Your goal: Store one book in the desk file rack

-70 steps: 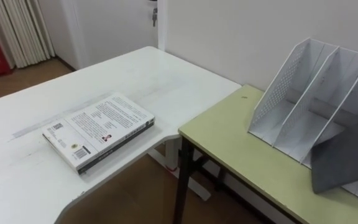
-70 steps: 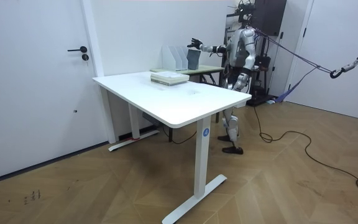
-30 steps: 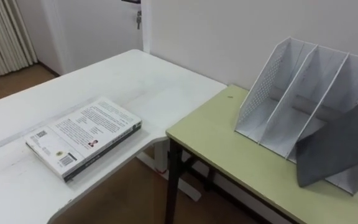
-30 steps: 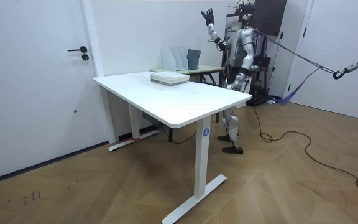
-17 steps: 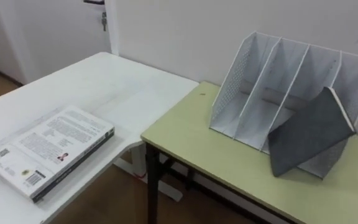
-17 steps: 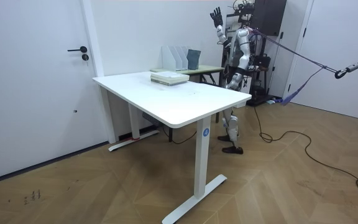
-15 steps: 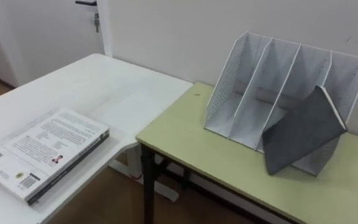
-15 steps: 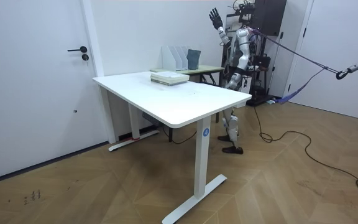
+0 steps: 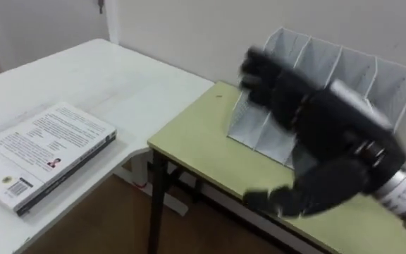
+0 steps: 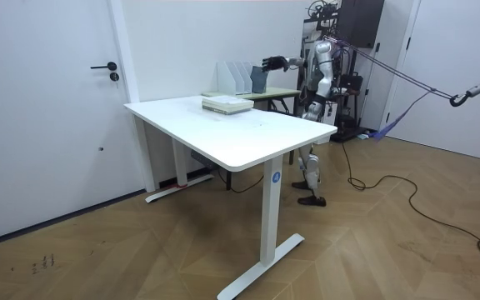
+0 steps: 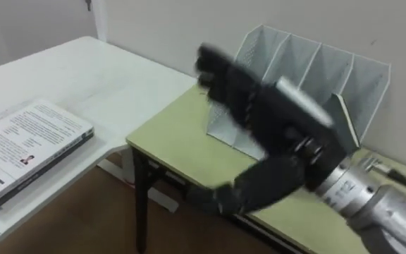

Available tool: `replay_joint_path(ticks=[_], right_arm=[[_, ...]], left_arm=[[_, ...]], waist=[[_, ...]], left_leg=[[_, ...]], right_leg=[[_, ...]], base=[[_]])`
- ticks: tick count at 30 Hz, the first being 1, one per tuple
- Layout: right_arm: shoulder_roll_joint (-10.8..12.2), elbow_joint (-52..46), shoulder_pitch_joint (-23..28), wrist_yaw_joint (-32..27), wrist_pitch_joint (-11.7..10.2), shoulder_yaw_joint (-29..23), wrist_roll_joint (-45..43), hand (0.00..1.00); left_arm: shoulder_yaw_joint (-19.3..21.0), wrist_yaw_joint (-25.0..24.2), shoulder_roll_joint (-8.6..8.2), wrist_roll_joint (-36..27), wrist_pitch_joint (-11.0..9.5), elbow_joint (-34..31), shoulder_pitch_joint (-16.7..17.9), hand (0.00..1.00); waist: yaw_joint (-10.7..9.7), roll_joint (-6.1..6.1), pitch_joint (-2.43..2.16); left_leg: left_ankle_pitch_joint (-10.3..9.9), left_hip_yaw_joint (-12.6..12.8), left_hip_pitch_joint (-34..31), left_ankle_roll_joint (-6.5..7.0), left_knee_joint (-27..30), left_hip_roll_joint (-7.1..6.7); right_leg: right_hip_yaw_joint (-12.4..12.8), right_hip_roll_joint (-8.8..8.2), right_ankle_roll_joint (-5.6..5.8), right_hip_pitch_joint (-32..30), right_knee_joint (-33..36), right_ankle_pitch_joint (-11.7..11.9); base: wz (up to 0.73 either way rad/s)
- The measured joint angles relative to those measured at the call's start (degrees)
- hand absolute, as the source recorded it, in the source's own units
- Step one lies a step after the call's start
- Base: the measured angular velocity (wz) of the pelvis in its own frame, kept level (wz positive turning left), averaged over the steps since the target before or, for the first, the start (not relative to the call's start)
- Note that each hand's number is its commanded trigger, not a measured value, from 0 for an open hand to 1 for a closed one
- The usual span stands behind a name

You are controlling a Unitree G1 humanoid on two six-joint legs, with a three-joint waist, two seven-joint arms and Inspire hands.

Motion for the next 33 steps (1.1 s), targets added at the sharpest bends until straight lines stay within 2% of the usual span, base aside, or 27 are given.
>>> replay_joint_path(ticks=[1,5,6,9,10,12,14,16,17,20,22,25,26,27,29,31,33], right_arm=[[-0.07,1.99,1.17,2.81,0.39,1.5,-2.77,0.0],[0.01,12.16,5.03,7.57,1.59,7.14,-13.42,0.0],[0.41,15.23,6.55,8.66,1.87,8.32,-17.69,0.0],[0.57,26.01,8.88,9.84,1.84,11.27,-26.62,0.0],[1.01,30.91,9.46,9.53,1.83,11.64,-29.76,0.0],[2.45,38.18,9.67,8.61,1.83,10.16,-34.51,0.0],[3.63,43.48,9.57,6.03,1.66,8.22,-35.9,0.0],[6.37,50.24,9.17,3.48,0.36,6.67,-35.81,0.0],[6.96,52.08,9.0,2.77,-0.03,6.33,-35.7,0.0],[10.38,61.7,7.99,-2.24,-1.66,3.46,-35.26,0.0],[13.1,69.13,8.02,-7.41,-2.87,-0.7,-35.15,0.0],[14.16,76.25,8.07,-14.07,-3.84,-3.14,-33.36,0.0],[14.19,77.43,8.06,-15.76,-3.92,-3.24,-33.3,0.0],[14.2,80.83,8.11,-19.65,-3.92,-2.68,-34.28,0.0],[15.33,85.64,8.8,-24.18,-2.04,-2.09,-38.29,0.0],[18.66,88.91,11.17,-27.37,0.28,-2.19,-41.07,0.0],[21.58,91.53,12.54,-28.69,1.23,-2.18,-40.95,0.0]], left_arm=[[-0.94,-0.37,0.12,0.24,0.51,0.79,-1.01,0.0],[-3.59,-0.47,0.25,0.49,0.96,1.19,-2.79,0.0],[-4.44,-0.46,0.19,0.16,1.0,1.37,-2.86,0.0],[-7.03,-0.45,0.14,-0.81,1.15,1.47,-2.91,0.0],[-7.55,-0.42,0.08,-0.76,1.15,1.68,-2.89,0.0],[-7.54,-0.42,0.02,-0.81,0.97,1.73,-2.18,0.0],[-7.54,-0.4,0.11,-0.76,0.85,1.73,-1.82,0.0],[-7.48,0.34,-0.12,-0.74,0.44,1.7,-1.84,0.0],[-7.48,0.6,-0.35,-0.73,0.43,1.84,-2.04,0.0],[-5.94,2.41,-2.33,0.72,0.36,3.42,-2.1,0.0],[-2.55,4.13,-4.2,2.57,0.31,3.9,-1.29,0.0],[0.38,6.46,-5.71,3.59,0.05,3.9,0.02,0.0],[0.68,6.99,-6.08,4.03,-0.12,4.07,0.18,0.0],[1.26,8.16,-6.92,4.97,-0.2,4.81,-0.02,0.0],[2.54,9.81,-8.22,6.9,-0.28,5.13,-0.4,0.0],[4.68,11.58,-9.4,9.22,-0.53,5.91,0.0,0.0],[5.87,13.13,-10.03,9.54,-0.56,6.84,0.01,0.0]], waist=[[0.81,0.23,0.15],[2.64,1.02,0.57],[3.11,1.54,0.82],[2.82,2.96,0.64],[3.01,3.44,0.42],[2.85,3.79,0.2],[2.67,3.74,-0.08],[2.67,3.46,-0.21],[2.69,3.4,-0.24],[2.97,3.55,-0.3],[3.02,3.83,-0.32],[2.76,5.0,-0.59],[2.69,5.27,-0.52],[2.65,5.75,-0.27],[2.53,6.78,-0.25],[2.3,7.53,-0.28],[1.41,7.59,-0.26]], left_leg=[[0.0,-0.23,0.06,0.0,-0.01,-0.09],[-0.06,-0.3,-0.13,0.11,0.03,-0.19],[-0.08,-0.29,-0.24,0.14,0.05,-0.21],[-0.11,-0.38,-0.79,0.2,0.21,-0.2],[-0.1,-0.46,-0.94,0.19,0.39,-0.2],[-0.05,-0.53,-1.11,0.1,0.56,-0.23],[0.04,-0.87,-1.1,-0.04,0.64,-0.24],[0.21,-0.8,-0.48,-0.34,0.54,-0.43],[0.23,-0.91,-0.38,-0.36,0.59,-0.42],[0.16,-1.53,0.52,-0.51,0.56,-0.3],[0.17,-1.75,0.74,-0.5,0.45,-0.34],[0.17,-1.64,1.45,-0.5,-0.2,-0.38],[0.18,-1.66,1.49,-0.48,-0.3,-0.41],[0.19,-1.75,1.77,-0.47,-0.49,-0.44],[0.19,-1.79,2.58,-0.47,-1.02,-0.43],[0.2,-1.83,3.5,-0.51,-1.25,-0.27],[0.21,-1.77,4.17,-0.56,-1.29,-0.24]], right_leg=[[-0.16,-0.16,0.0,0.14,-0.01,0.0],[-0.78,-0.42,0.03,0.45,-0.05,-0.01],[-1.03,-0.5,0.04,0.44,-0.05,-0.01],[-1.8,-0.74,0.06,0.33,0.03,-0.03],[-1.77,-0.73,0.05,0.23,0.04,-0.04],[-1.72,-0.74,-0.1,0.09,0.11,-0.17],[-1.85,-0.71,-0.21,0.24,0.05,-0.24],[-1.91,-0.54,-0.46,0.62,-0.16,-0.4],[-2.15,-0.54,-0.48,0.73,-0.21,-0.41],[-2.48,-0.28,-0.46,2.31,-1.46,-0.21],[-2.37,0.16,-0.33,3.21,-2.01,-0.03],[-2.83,0.15,-0.27,3.45,-2.14,-0.09],[-2.83,0.14,-0.26,3.64,-2.24,-0.1],[-2.74,0.19,-0.18,4.3,-2.64,-0.06],[-2.68,0.22,0.02,5.19,-2.91,-0.34],[-3.22,0.05,-0.12,5.55,-2.78,-0.88],[-3.25,-0.18,-0.26,5.87,-2.47,-1.69]], base=[[0.05],[0.05],[0.06],[0.09],[0.05],[0.0],[0.04],[0.03],[0.11],[0.11],[0.1],[0.0],[0.05],[0.1],[0.12],[0.06],[0.02]])
